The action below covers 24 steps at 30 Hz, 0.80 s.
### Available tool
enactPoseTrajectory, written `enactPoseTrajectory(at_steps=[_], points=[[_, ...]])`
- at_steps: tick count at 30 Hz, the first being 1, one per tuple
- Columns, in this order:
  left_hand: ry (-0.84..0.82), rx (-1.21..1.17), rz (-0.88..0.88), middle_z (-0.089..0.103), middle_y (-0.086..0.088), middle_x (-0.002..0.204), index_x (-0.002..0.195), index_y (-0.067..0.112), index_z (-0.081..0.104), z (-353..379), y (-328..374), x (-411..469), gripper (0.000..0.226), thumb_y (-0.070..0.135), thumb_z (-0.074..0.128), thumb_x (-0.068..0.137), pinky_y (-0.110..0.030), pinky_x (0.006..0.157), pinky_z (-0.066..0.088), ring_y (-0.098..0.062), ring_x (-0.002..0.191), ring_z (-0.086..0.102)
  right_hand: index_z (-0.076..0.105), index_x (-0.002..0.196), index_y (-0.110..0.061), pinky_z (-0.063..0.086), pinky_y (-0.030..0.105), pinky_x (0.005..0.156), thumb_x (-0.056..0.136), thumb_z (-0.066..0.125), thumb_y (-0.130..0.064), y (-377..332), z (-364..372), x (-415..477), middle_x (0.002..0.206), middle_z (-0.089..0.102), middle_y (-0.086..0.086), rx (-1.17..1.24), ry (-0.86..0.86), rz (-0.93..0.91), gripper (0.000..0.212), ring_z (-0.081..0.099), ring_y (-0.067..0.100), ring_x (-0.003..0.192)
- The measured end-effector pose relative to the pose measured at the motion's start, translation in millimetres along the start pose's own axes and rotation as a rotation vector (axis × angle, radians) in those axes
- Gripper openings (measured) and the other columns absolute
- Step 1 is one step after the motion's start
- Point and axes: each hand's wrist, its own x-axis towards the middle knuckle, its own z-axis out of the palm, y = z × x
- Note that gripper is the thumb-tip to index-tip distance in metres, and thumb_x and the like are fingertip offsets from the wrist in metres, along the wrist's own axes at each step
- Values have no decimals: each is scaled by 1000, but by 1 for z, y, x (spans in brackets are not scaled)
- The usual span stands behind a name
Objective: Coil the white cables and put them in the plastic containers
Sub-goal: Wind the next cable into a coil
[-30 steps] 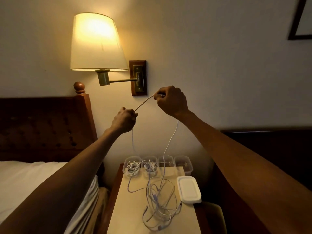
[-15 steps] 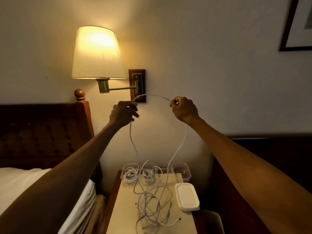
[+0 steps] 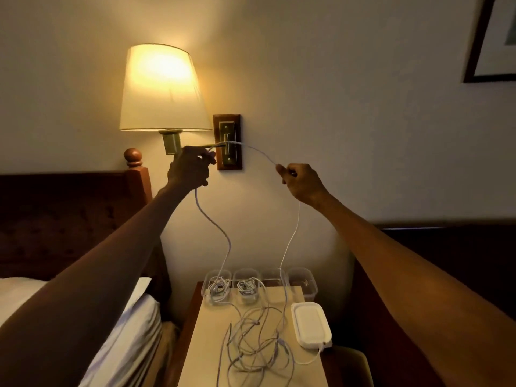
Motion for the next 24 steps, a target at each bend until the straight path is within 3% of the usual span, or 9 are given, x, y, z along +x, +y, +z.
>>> enactPoseTrajectory(at_steps=[3, 6, 9, 12, 14, 16, 20, 22, 24], points=[[-290, 95, -77, 72, -9, 92, 121, 12, 60, 8, -4, -13, 31, 16, 67, 92, -27, 59, 56, -18, 71, 71, 59, 82, -8, 33, 12, 49, 101, 47, -39, -12, 2, 1, 60, 48, -7, 117, 13, -46, 38, 42, 5, 51], [-142, 117, 153, 66, 1, 93, 127, 11, 54, 14, 9, -20, 45, 23, 73, 87, -25, 69, 50, -13, 76, 65, 64, 86, -5, 34, 16, 53, 99, 51, -39, -28, 3, 5, 59, 47, -6, 111, -32, -133, 39, 41, 6, 51], [-225, 39, 402, 68, 3, 78, 109, 9, 63, 10, 35, -25, 17, 20, 60, 96, -18, 58, 52, -6, 60, 66, 66, 86, -7, 35, 16, 56, 98, 53, -37, -42, 6, 8, 60, 49, -5, 99, -48, -176, 35, 43, 6, 54], [-294, 15, 329, 67, -3, 77, 100, 3, 63, -4, 37, -17, 21, 11, 45, 103, -14, 51, 49, -8, 58, 64, 65, 79, -9, 40, 20, 58, 96, 55, -41, -38, 5, 4, 59, 51, -2, 84, -105, -139, 38, 45, 9, 53], [-74, 82, 290, 68, -8, 92, 98, 1, 64, -16, 27, -10, 21, 8, 45, 102, -12, 58, 49, -13, 74, 65, 62, 72, -11, 43, 21, 54, 95, 57, -42, -32, 6, -7, 58, 53, -1, 132, -217, -102, 39, 46, 9, 50], [67, 50, 303, 65, -7, 87, 91, 0, 66, -21, 20, -7, 27, 14, 46, 103, -21, 69, 48, -16, 79, 64, 58, 72, -10, 42, 19, 49, 95, 57, -40, -31, 10, -15, 60, 54, -3, 246, -265, -87, 38, 45, 6, 46], [-178, -241, 178, 59, -26, 80, 90, 0, 68, -20, 11, -15, 42, 39, 55, 97, -41, 66, 45, -38, 69, 54, 58, 79, -8, 45, 21, 51, 95, 54, -46, -39, 12, -14, 70, 55, 3, 251, -291, -21, 41, 47, 9, 50], [-161, -255, 170, 63, -21, 85, 93, 1, 69, -17, -1, -18, 36, 36, 61, 94, -40, 66, 47, -34, 75, 57, 57, 82, -10, 50, 23, 57, 96, 50, -49, -38, 7, -13, 72, 57, 4, 252, -359, 56, 42, 52, 13, 55], [25, -280, 50, 63, -13, 84, 94, 1, 69, -13, -14, -16, 37, 37, 60, 95, -29, 63, 44, -23, 74, 56, 57, 85, -10, 55, 29, 65, 97, 47, -51, -36, 1, -14, 73, 59, 4, 263, -465, 134, 44, 57, 16, 60]])
